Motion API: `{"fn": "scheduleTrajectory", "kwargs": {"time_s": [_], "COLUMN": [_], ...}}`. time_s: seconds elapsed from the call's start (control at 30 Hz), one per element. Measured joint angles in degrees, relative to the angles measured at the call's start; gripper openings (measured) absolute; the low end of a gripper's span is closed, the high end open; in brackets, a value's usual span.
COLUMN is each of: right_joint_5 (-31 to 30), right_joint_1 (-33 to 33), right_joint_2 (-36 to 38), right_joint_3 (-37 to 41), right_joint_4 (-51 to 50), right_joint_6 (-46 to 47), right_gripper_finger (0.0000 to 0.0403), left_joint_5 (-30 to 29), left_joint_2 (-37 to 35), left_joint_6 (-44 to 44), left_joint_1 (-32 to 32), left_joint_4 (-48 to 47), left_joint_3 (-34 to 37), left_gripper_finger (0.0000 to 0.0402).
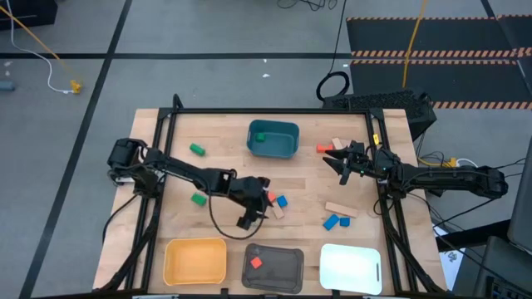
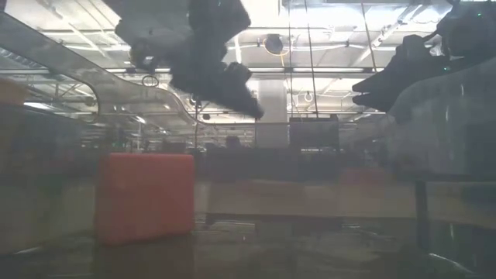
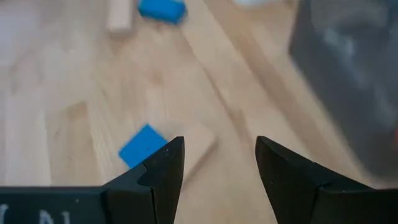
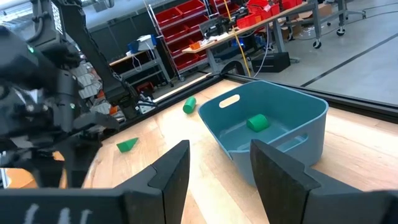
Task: Sort & place blocks by color
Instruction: Put the bottom left light brown block into the white bin
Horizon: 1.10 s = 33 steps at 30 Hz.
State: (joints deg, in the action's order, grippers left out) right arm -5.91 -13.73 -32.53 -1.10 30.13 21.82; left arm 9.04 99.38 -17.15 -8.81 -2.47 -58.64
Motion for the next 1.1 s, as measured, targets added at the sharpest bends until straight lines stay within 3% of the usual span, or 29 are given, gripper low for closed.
{"fn": "scheduleTrajectory", "kwargs": {"time_s": [0.2,0.4,0.8,1.1], "right_joint_5": [0.02,0.02,0.02,0.02], "right_joint_1": [0.02,0.02,0.0,0.01], "right_joint_2": [0.02,-0.02,-0.13,-0.19], "right_joint_3": [0.0,0.0,0.0,0.0], "right_joint_4": [0.01,-0.04,-0.17,-0.18], "right_joint_6": [-0.02,-0.01,-0.02,-0.01], "right_gripper_finger": [0.016,0.016,0.016,0.016], "left_joint_5": [0.39,1.56,2.07,3.47], "left_joint_2": [0.88,5.43,12.42,14.06], "left_joint_6": [-11.63,-12.59,-13.03,-20.49], "left_joint_1": [0.14,1.67,2.57,2.31], "left_joint_4": [-0.11,6.1,-0.82,-2.11], "left_joint_3": [0.04,-0.15,-8.27,-8.84], "left_gripper_finger": [0.02,0.02,0.02,0.02]}}
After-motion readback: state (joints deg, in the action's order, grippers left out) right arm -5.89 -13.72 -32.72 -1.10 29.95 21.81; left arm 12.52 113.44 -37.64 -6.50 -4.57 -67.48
